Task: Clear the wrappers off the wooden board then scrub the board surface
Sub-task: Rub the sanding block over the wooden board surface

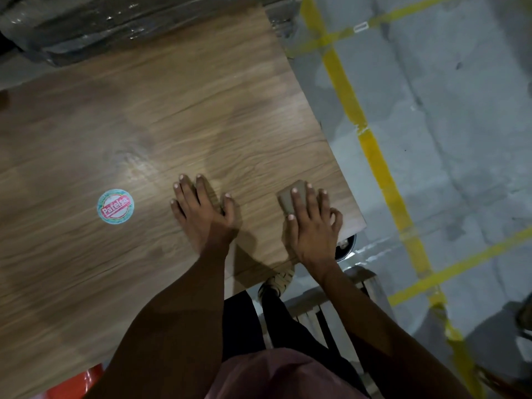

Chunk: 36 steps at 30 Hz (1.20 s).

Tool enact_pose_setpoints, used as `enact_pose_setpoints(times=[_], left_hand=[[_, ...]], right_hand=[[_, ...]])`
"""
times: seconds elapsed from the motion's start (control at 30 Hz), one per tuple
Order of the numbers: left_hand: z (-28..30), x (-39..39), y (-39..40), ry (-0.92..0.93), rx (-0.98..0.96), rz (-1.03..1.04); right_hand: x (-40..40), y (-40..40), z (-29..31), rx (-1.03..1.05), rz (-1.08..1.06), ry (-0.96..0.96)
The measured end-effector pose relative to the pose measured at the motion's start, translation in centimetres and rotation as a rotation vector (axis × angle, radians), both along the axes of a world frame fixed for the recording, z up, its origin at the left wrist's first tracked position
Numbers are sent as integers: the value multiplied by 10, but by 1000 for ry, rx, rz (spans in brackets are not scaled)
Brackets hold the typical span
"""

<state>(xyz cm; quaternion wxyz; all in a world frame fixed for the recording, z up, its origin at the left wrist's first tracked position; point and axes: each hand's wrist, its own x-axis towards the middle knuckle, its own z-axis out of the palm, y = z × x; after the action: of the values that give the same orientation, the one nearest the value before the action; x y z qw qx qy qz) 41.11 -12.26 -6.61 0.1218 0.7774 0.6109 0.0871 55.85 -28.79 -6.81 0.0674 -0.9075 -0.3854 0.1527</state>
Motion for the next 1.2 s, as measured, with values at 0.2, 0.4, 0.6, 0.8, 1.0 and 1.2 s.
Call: enact_pose_setpoints(times=[0.2,0.4,0.6,0.8,1.0,1.2], left_hand=[[0,-1,-1,2,-2,-10],[-1,1,-2,25,5,-11],[-4,0,-2,30,20,-19],[-6,0,-1,27,16,-13],[-6,-1,-2,29,31,-14],[-7,-1,0,38,21,-16]], right_hand=[[-16,1,1,24,-239,37],[-26,-35,1,17,-124,47],[-41,-39,-2,26,-330,47],[-21,-58,-5,61,-147,8],[9,-44,-8,100,-601,38],[-10,-39,-6,74,-296,32]])
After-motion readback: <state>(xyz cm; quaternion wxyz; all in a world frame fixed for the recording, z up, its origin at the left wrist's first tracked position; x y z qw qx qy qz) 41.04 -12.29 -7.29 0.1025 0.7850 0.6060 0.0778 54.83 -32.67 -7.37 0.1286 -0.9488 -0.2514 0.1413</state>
